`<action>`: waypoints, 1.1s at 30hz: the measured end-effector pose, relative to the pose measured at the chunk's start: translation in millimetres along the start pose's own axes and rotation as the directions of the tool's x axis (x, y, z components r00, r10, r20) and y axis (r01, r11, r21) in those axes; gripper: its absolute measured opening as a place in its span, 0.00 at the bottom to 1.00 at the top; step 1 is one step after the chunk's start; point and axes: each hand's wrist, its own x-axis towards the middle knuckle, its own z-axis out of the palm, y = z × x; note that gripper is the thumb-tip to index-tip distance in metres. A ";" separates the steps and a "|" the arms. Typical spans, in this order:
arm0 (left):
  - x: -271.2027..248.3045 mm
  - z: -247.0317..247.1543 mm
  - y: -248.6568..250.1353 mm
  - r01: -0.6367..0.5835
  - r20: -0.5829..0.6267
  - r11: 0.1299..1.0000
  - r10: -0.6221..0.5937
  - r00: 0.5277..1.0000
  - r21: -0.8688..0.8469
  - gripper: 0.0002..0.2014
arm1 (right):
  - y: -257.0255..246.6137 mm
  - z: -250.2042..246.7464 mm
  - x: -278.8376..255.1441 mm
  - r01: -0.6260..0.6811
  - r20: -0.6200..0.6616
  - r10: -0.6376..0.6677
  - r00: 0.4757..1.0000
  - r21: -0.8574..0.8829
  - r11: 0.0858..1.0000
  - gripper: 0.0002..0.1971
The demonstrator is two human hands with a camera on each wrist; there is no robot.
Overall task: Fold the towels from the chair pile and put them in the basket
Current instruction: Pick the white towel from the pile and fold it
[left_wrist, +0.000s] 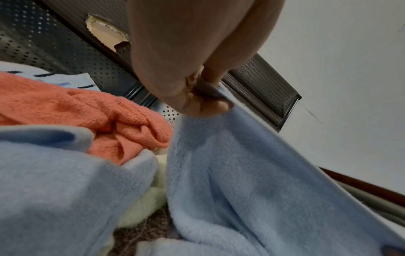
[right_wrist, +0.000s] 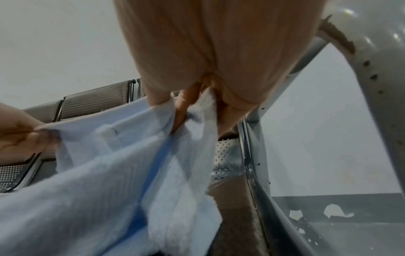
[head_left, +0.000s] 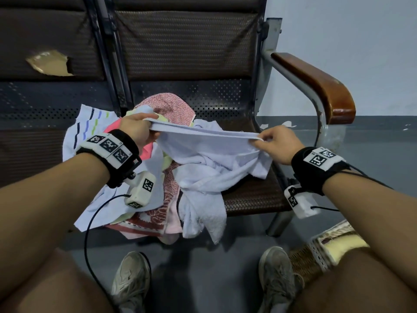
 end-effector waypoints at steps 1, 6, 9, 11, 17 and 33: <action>-1.4 0.6 0.9 0.015 0.031 1.000 -0.015 0.999 -0.019 0.18 | 1.1 -2.5 0.8 -0.012 -0.037 0.012 0.999 0.004 1.000 0.12; -7.5 5.6 11.5 0.087 0.161 0.996 -0.082 0.984 -0.028 0.15 | 1.7 -7.5 1.2 -0.039 0.025 0.042 0.999 -0.089 0.995 0.10; -9.5 3.2 11.4 0.087 0.157 0.996 -0.090 0.983 0.031 0.11 | 3.4 -6.1 0.1 -0.076 0.038 0.079 0.996 -0.076 0.994 0.13; -10.7 0.2 9.9 0.096 0.160 0.995 -0.096 0.982 0.009 0.08 | 5.3 -5.0 0.6 -0.086 0.013 0.087 0.996 -0.037 0.996 0.13; -14.5 -11.5 7.2 -0.052 0.265 0.991 0.017 0.964 0.123 0.16 | 2.3 -9.4 -0.9 -0.040 -0.097 0.027 0.995 -0.134 0.990 0.20; -14.5 -13.5 67.7 -0.513 0.151 0.843 0.493 0.857 0.162 0.10 | -50.3 -73.2 4.5 0.032 -0.319 -0.088 0.944 -0.175 0.984 0.18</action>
